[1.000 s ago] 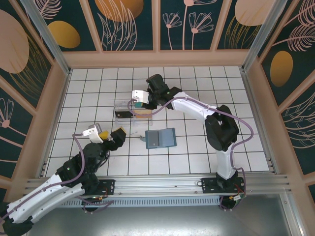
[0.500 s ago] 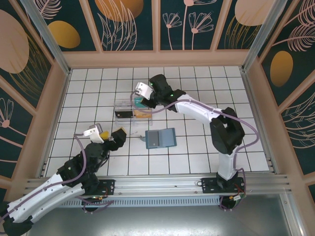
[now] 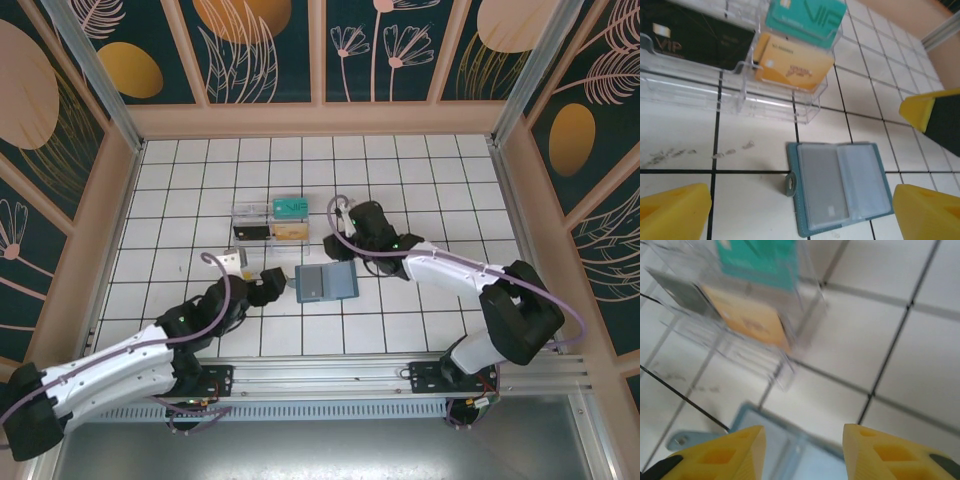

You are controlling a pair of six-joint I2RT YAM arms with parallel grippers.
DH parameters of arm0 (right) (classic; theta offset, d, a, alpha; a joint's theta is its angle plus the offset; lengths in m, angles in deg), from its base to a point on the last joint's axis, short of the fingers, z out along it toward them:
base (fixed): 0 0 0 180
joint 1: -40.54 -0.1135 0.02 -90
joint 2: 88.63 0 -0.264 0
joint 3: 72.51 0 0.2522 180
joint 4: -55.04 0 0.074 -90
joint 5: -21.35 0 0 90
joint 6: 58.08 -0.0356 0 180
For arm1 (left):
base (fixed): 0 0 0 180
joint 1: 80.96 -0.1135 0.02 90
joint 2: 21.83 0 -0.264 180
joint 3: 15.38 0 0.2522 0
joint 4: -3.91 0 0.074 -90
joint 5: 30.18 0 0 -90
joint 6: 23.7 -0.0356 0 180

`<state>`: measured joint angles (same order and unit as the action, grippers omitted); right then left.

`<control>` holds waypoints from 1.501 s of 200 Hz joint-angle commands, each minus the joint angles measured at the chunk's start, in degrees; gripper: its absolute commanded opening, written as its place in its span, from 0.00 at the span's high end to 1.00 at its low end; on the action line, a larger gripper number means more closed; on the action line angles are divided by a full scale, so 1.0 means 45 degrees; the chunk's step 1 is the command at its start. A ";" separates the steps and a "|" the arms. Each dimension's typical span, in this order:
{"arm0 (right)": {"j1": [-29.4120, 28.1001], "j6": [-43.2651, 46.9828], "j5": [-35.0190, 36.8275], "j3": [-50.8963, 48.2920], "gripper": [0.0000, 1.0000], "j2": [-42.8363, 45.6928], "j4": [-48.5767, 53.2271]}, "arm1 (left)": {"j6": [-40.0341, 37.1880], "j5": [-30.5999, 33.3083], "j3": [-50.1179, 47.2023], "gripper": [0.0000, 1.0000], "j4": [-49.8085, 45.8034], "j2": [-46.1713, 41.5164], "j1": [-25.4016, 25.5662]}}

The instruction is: Take the credit cards out of the card holder

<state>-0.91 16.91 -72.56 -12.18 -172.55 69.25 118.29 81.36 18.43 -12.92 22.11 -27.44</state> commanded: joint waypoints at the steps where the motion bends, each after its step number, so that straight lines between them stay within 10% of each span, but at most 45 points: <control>1: 0.0003 -0.2046 0.0618 -0.1090 0.56 0.0739 -0.0438 | 0.0550 -0.1058 0.0689 0.10 0.1408 0.1232 -0.0042; 76: 0.0012 -0.3362 0.0612 -0.3392 0.67 0.0896 -0.1229 | 0.1517 -0.3186 0.2106 0.47 0.3069 0.6152 -0.0047; 300: -0.0144 -0.3472 -0.0069 -0.3864 0.70 0.0009 -0.2203 | 0.1631 -0.4477 0.2526 0.49 0.4764 0.9703 -0.0037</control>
<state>-1.06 2.35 -71.70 -30.30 -171.26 60.86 125.13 64.93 29.99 2.75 64.67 -27.44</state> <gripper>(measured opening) 0.297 0.488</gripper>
